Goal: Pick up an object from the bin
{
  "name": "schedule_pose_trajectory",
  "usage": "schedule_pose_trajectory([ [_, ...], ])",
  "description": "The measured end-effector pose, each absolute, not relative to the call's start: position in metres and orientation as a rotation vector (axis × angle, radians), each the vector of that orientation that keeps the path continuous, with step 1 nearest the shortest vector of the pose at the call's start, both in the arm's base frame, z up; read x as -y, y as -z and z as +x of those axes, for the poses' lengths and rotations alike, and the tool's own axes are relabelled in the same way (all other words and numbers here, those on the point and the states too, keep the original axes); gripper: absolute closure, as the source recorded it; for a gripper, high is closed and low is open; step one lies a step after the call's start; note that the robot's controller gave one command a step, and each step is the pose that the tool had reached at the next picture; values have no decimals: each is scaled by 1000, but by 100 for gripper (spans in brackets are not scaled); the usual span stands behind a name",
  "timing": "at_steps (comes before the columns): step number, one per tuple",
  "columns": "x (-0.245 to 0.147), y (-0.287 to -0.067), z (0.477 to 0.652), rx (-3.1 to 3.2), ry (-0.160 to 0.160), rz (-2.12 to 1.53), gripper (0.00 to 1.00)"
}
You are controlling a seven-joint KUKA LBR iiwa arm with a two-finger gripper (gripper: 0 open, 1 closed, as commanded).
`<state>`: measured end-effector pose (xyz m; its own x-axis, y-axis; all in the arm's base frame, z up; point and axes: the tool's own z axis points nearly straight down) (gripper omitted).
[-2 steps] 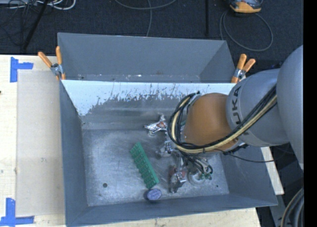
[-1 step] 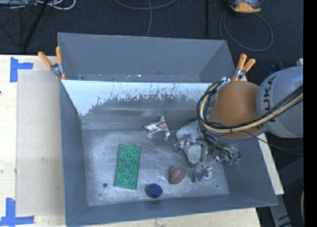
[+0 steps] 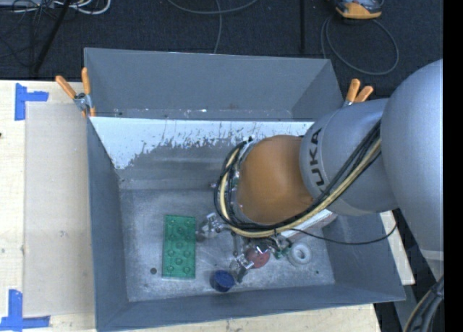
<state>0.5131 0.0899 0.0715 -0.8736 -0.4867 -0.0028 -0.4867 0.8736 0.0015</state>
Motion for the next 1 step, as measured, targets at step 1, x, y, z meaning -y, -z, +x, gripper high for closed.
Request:
schedule_pose_trajectory([
  [1,-127,-72,544,-3124,-1,-314,0],
])
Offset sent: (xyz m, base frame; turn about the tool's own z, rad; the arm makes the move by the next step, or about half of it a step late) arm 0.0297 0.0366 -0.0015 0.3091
